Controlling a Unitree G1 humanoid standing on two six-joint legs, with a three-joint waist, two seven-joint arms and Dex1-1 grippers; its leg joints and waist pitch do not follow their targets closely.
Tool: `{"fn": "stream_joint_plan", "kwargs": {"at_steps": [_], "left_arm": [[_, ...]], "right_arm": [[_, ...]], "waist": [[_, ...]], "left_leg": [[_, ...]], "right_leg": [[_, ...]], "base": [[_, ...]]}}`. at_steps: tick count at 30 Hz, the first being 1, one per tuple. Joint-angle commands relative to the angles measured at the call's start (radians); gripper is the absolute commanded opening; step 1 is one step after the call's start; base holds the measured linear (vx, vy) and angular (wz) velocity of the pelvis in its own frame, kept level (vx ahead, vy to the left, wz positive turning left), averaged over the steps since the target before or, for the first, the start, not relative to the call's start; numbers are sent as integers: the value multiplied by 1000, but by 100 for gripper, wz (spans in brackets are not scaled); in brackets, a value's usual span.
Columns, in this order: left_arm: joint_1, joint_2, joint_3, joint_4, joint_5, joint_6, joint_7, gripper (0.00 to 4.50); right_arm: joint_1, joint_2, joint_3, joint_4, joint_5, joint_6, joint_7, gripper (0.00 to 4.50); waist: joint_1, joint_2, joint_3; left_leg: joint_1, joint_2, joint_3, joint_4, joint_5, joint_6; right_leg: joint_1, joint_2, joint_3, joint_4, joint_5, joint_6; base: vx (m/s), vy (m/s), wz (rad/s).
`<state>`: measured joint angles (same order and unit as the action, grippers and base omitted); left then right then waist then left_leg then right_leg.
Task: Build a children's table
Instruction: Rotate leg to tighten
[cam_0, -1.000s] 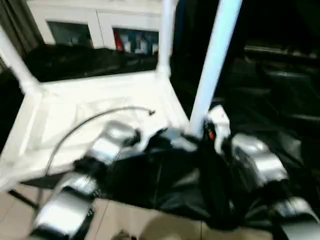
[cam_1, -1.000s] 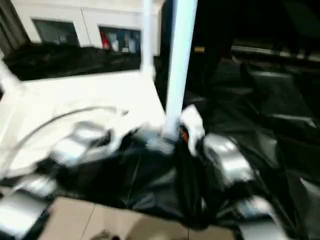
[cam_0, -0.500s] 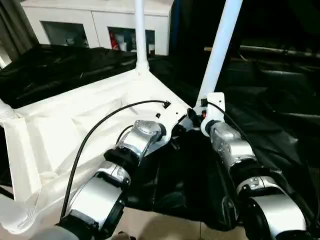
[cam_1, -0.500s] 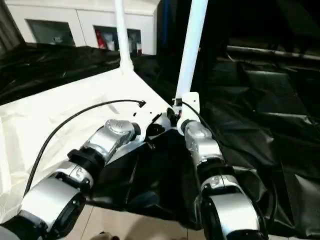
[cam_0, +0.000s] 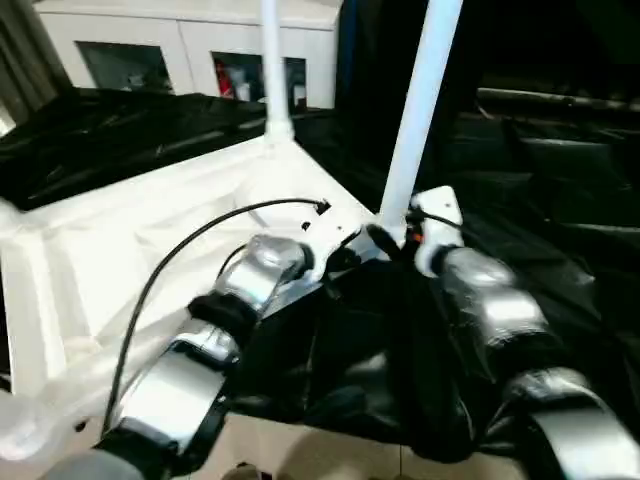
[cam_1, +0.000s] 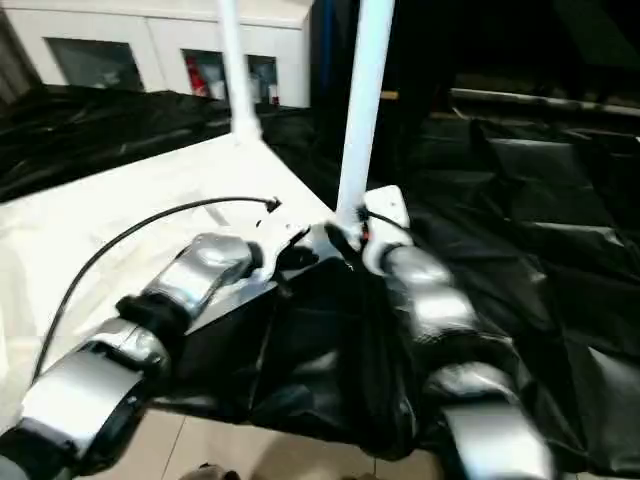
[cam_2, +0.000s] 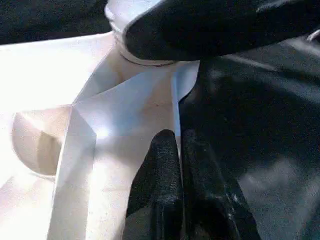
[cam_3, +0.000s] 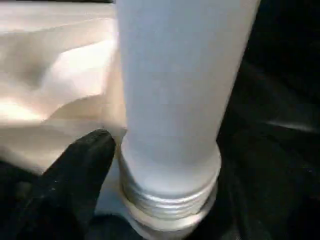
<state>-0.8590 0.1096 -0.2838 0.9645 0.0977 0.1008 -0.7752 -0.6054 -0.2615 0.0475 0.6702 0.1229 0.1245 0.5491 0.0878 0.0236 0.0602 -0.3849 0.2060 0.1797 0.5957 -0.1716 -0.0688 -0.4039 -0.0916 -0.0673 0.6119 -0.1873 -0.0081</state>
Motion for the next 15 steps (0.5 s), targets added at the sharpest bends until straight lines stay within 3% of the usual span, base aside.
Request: {"fn": "stream_joint_plan", "kwargs": {"at_steps": [1, 4, 9, 15], "left_arm": [[27, 42, -32, -48, 2, -81, -130, 0], [52, 80, -64, -95, -5, -115, -263, 0], [70, 123, -105, -129, 3, -154, -372, 0], [91, 147, -100, -199, -35, -131, -476, 0]], "right_arm": [[49, -58, 38, -106, 35, 34, 159, 433], [111, -133, 79, -202, 62, 46, 306, 433], [153, -178, 106, -270, 78, 75, 416, 433], [173, -206, 142, -332, 85, 115, 486, 433]], "waist": [[5, -4, -81], [9, 2, -78], [10, 7, -73], [21, 7, -77]], "left_leg": [[16, 17, -3, -62, -156, 96], [17, 21, -1, -64, -187, 93], [24, 26, -3, -72, -255, 51], [20, 26, -3, -69, -211, 49]], "right_leg": [[68, -47, 35, -60, 19, -268], [65, -48, 35, -63, -26, -269], [55, -49, 36, -74, -147, -259], [56, -51, 38, -64, -80, -266]], "base": [[0, 0, 0], [0, 0, 0], [0, 0, 0], [0, 0, 0]]}}
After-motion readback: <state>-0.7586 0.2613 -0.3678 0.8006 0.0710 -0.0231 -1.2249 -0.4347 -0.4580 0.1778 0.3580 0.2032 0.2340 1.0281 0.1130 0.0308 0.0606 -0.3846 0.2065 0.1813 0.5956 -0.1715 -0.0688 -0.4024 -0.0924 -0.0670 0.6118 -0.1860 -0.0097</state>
